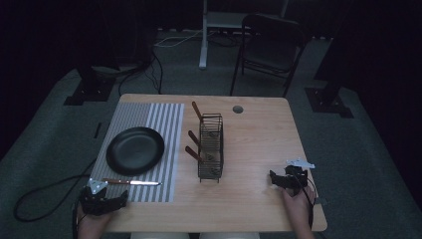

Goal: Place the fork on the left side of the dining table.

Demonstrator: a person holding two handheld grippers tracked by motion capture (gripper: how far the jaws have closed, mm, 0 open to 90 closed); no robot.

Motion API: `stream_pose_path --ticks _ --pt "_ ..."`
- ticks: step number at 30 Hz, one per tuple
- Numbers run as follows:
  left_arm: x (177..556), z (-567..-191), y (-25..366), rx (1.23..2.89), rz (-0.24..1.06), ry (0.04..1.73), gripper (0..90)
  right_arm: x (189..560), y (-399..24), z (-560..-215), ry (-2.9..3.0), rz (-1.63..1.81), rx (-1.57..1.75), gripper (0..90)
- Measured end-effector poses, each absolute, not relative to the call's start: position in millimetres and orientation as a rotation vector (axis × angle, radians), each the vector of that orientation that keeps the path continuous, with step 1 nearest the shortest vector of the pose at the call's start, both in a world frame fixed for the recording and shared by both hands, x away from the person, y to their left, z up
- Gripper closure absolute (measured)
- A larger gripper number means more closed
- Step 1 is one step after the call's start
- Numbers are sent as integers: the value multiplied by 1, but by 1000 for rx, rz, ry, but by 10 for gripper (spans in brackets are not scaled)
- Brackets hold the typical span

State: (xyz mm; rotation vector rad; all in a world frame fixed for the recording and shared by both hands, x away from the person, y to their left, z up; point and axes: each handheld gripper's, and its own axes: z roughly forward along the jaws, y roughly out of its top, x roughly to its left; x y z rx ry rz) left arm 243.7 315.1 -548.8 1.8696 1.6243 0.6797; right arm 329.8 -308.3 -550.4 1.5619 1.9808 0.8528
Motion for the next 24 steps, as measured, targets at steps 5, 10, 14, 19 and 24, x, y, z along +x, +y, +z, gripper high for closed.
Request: stream_pose_path --ticks 5,10,14,19,24 --pt "243 -549 316 1875 677 1616 0 330 -308 -550 1980 853 1562 117" --pt "243 -549 316 1882 677 1607 0 330 -308 -550 1980 853 1562 118" --pt "245 -548 316 1894 665 1611 0 330 -308 -550 1980 853 1562 118" --pt "246 -546 317 1908 657 1612 0 330 -308 -550 1980 853 1562 118" --pt "245 -545 317 1912 646 1605 30 330 -308 -550 1980 853 1562 118"
